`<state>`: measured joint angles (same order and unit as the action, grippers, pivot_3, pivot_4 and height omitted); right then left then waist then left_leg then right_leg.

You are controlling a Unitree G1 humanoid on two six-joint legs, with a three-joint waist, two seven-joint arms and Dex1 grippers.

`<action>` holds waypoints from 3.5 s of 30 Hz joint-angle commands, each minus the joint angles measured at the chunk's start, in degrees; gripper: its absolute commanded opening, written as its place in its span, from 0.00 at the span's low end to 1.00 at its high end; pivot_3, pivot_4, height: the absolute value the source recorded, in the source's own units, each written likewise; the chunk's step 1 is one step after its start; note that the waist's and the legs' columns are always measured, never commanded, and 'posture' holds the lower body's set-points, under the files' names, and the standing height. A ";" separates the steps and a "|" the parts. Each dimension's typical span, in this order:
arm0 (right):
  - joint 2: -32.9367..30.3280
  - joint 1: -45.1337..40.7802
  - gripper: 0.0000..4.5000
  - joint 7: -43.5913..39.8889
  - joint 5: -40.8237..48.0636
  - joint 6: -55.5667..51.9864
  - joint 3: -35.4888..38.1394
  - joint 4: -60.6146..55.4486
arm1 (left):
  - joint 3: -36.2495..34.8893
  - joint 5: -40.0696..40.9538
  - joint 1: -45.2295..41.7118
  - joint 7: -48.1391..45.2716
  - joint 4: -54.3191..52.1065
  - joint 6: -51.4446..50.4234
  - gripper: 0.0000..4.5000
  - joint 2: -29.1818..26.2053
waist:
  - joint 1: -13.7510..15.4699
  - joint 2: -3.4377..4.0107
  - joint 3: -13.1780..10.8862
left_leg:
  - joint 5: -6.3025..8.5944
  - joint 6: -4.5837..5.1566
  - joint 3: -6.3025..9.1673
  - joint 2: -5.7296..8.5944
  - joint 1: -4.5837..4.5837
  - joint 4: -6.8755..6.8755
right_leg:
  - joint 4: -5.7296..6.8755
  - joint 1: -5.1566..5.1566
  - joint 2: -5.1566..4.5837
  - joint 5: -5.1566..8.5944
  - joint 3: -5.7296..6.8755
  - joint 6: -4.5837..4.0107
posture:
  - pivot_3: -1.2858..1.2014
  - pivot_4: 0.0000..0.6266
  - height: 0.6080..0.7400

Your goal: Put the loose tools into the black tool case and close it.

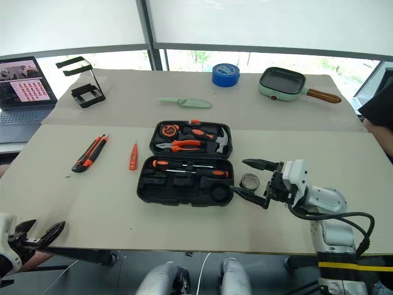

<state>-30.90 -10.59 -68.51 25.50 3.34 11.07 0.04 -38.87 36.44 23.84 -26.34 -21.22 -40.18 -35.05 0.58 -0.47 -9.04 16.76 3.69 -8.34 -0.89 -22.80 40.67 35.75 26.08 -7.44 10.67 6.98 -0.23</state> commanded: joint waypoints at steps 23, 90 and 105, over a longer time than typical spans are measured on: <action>-0.77 -1.43 1.00 5.35 5.75 -8.22 -5.90 -16.66 | 27.25 -11.16 -56.79 26.70 22.47 -19.40 1.00 13.22 | 0.18 -0.65 -0.20 | -0.22 -0.21 0.05 0.05 0.52 0.00 | 0.01 -0.73 0.47 -0.21 0.05 -0.40 | 0.52 0.24 1.00; -9.47 4.61 1.00 7.46 5.03 -10.11 -3.29 -20.24 | 61.23 -37.58 -67.05 -49.99 36.78 34.77 0.10 -2.97 | 0.24 -0.66 -0.38 | -0.20 0.83 0.05 0.06 -0.26 0.33 | -0.48 -0.28 0.48 -0.15 0.20 0.29 | 0.52 0.24 1.00; -8.93 4.39 1.00 8.00 4.22 -10.83 -5.08 -20.03 | 58.18 -35.07 -66.73 -50.75 35.96 34.74 0.22 0.09 | 0.57 -0.66 -0.37 | -0.21 0.89 -0.01 0.07 -0.24 0.44 | -0.40 -0.33 0.47 -0.15 0.20 0.28 | 0.52 0.24 1.00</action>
<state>-39.71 -6.16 -60.69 29.42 -7.35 5.21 -18.97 20.73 -1.66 -43.58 -76.35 16.13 -5.66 -35.61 1.15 -1.14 -9.41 16.55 4.61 -8.35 -0.83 -23.06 41.17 35.35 25.74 -6.98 10.51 7.18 0.06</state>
